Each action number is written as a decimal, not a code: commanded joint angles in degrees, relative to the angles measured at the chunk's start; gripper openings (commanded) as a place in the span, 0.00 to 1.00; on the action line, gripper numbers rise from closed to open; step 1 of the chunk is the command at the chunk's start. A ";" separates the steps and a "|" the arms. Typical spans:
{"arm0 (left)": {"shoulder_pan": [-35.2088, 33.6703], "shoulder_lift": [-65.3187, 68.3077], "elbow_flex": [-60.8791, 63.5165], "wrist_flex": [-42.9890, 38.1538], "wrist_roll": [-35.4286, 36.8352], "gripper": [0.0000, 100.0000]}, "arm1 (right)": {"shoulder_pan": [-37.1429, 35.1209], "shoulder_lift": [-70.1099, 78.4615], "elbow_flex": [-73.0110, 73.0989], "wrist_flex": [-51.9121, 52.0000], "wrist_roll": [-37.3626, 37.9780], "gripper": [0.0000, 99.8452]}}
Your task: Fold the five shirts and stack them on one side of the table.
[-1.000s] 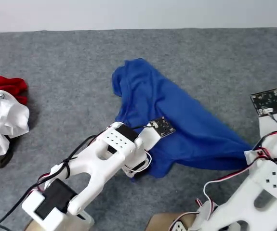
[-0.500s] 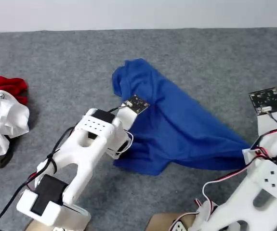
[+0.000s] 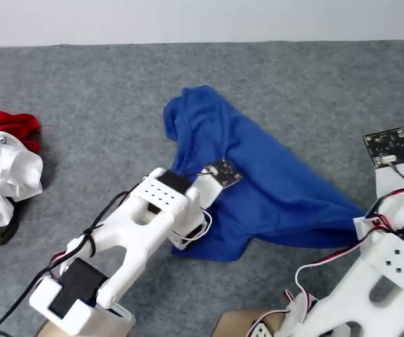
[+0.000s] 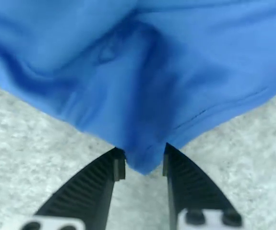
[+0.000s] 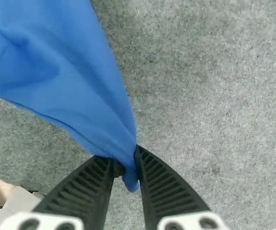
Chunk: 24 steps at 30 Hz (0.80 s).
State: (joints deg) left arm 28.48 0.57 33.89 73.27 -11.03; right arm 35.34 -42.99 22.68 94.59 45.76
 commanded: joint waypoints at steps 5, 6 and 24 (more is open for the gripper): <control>0.44 -0.35 4.44 -3.43 -0.18 0.13 | -0.66 -1.98 -0.62 0.31 -0.53 0.01; 0.44 -0.35 4.88 -3.69 -0.18 0.13 | -0.66 -1.98 -0.62 0.31 -0.53 0.01; 0.70 -0.44 4.97 -5.80 -0.18 0.02 | -0.66 -1.98 -0.62 0.22 -0.53 0.01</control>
State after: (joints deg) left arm 28.57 0.57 39.08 68.18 -10.86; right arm 35.25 -42.99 22.68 94.59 45.76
